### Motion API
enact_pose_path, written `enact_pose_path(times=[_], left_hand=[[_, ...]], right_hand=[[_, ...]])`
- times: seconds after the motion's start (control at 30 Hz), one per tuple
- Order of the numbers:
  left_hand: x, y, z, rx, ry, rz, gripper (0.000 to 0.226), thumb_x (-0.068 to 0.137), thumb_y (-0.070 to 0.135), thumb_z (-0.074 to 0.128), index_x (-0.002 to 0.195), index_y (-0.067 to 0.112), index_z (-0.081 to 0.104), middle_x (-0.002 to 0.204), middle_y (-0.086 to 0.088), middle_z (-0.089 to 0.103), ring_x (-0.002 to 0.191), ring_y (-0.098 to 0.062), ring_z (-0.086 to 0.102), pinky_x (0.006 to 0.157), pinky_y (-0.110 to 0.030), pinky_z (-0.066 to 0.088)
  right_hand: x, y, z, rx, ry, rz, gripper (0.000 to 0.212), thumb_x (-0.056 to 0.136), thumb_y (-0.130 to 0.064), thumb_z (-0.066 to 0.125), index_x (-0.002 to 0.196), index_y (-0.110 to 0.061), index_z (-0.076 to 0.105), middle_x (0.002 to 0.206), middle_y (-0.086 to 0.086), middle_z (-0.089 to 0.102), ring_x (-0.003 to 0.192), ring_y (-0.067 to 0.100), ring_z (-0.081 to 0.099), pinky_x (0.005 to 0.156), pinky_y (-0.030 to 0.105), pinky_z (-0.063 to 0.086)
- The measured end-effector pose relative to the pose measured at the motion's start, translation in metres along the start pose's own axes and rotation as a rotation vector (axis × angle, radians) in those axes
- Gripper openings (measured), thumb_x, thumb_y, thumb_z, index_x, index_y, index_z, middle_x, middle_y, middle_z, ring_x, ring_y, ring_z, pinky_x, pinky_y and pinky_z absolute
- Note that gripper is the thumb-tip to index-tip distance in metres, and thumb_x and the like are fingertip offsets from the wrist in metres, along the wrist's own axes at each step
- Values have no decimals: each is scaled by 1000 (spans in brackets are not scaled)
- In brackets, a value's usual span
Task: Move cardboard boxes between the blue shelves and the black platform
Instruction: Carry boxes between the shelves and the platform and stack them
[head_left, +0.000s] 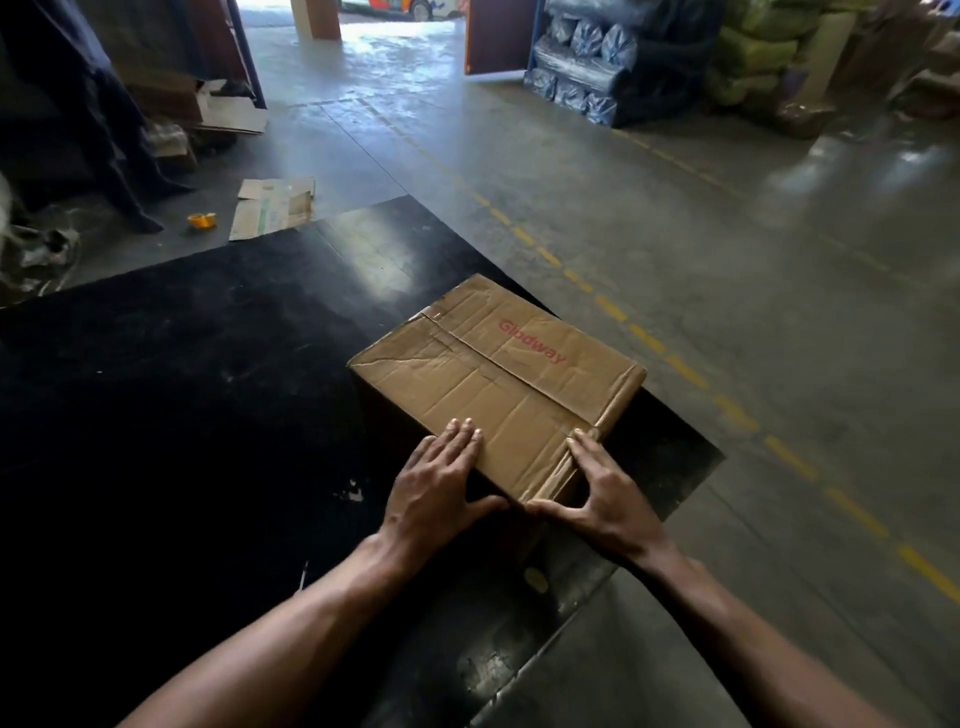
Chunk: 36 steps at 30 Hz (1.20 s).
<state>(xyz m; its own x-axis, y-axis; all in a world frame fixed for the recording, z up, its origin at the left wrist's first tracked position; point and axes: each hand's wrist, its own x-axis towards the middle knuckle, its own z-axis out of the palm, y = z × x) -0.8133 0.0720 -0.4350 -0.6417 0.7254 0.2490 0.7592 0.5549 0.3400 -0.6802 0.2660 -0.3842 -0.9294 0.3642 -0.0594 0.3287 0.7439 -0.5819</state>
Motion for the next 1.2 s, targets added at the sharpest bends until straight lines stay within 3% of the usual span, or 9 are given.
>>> enact_pose_path(times=[0.13,0.2,0.33,0.47,0.6,0.8,0.93,1.13,1.2], left_hand=[[23,-28,-11,-23,-44,110,84,79,70,52,143,15,50,151,-3,44,143,-14,34,120,-33,24],[35,-58,-23,-9,-85,73,93,76,69,56,149,13,40,157,-5,34,147,-15,24,120,-29,11],[56,-109,-47,-19,-115,-36,113,66,82,49,152,10,33,160,-5,25,149,-17,16,122,-32,9],[65,-137,-52,-71,-117,-85,100,72,68,70,151,16,36,160,-2,27,150,-13,11,120,-29,6],[49,-134,-43,-139,-20,-134,84,79,54,73,149,20,41,157,2,32,149,-12,15,122,-33,14],[-20,-84,-38,-75,171,-100,51,87,26,74,134,17,59,139,-2,58,134,-19,48,108,-40,45],[-37,-80,-53,-139,190,-56,39,87,29,74,124,19,67,127,5,66,118,-11,58,97,-35,53],[-7,-117,-73,-158,-198,-110,87,80,64,63,151,22,35,159,6,25,147,-4,17,120,-32,23],[-10,-113,-67,-166,-179,-118,88,81,61,65,152,20,33,160,6,22,146,-1,15,121,-26,18]], right_hand=[[-3,1,10,-19,58,7,122,60,-75,68,151,-5,28,161,7,23,149,13,15,120,25,15],[-5,0,17,-41,85,-11,121,63,-70,72,152,-3,24,161,8,19,147,9,9,119,24,13],[-6,2,25,-127,114,-30,114,73,-64,71,154,-4,17,162,9,13,144,7,0,122,30,13],[-4,10,21,-183,69,-36,111,74,-67,66,154,-7,18,163,8,13,150,17,9,121,31,16],[5,22,4,-239,16,-81,106,76,-57,73,154,-9,19,162,3,15,149,14,13,116,23,14],[32,46,-35,-233,8,5,87,76,-24,81,149,-8,36,158,5,30,146,18,27,117,24,18],[49,37,-31,-257,12,77,87,76,-33,81,147,-4,39,157,8,32,145,20,29,117,28,20],[49,6,-1,-271,32,-12,92,75,-46,79,146,-2,39,154,12,37,146,28,25,118,33,19],[47,-5,11,-264,20,-62,93,76,-50,77,146,-3,39,155,12,36,147,28,24,117,32,19]])
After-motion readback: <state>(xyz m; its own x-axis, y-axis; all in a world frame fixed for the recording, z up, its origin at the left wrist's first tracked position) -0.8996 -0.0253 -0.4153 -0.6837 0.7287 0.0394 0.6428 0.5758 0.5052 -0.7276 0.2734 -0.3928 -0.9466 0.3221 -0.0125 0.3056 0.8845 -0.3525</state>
